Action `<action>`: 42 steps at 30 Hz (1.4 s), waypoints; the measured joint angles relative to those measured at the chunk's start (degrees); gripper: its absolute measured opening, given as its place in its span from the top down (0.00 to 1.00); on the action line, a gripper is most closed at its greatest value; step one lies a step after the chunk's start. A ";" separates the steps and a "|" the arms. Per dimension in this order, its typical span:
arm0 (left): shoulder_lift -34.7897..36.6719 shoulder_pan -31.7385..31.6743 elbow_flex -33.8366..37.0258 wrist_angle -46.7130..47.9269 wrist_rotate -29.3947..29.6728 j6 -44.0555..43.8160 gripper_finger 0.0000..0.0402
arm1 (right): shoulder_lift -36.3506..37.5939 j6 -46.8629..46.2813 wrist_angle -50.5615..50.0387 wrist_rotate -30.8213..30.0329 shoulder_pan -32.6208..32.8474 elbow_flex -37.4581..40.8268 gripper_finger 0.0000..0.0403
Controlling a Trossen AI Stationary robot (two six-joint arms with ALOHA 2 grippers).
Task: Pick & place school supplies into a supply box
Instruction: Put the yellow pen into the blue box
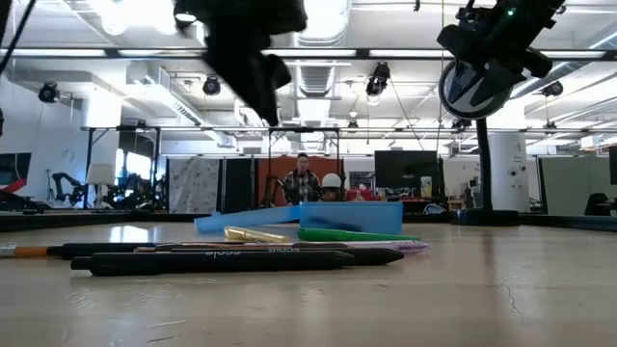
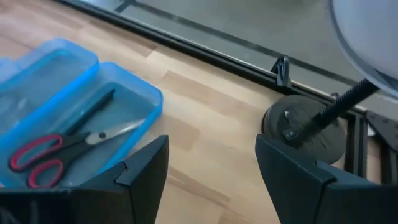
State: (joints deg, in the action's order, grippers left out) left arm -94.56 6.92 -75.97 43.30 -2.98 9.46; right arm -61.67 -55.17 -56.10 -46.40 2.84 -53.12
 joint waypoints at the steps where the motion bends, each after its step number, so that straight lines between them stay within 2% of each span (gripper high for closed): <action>1: 0.58 1.01 1.89 -0.25 -0.11 3.12 0.63 | 0.00 0.66 0.02 0.00 0.06 0.00 0.43; 6: 0.53 2.82 9.98 -6.38 4.05 12.12 0.63 | 0.00 1.76 0.27 0.23 0.06 0.00 0.43; 12: -0.62 2.73 12.55 -12.98 9.31 16.93 0.63 | 0.00 3.54 0.63 3.53 0.06 0.00 0.43; 18: -4.22 2.33 12.32 -13.80 8.03 23.53 0.63 | 0.00 4.36 0.99 4.71 0.04 0.00 0.43; 25: -7.67 0.08 11.45 -16.33 7.69 23.73 0.63 | 0.00 4.19 1.12 5.48 0.04 0.00 0.43; 31: -9.03 -1.71 11.11 -14.11 1.98 26.09 0.63 | -0.04 3.20 1.12 5.95 0.04 0.00 0.43; 42: -11.49 -4.59 11.18 -14.14 1.67 26.66 0.66 | -0.04 3.09 1.10 5.93 0.02 0.19 0.43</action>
State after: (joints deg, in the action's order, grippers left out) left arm -106.05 2.33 -64.79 29.16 -1.31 36.12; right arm -61.71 -52.07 -55.00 -40.47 2.85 -52.94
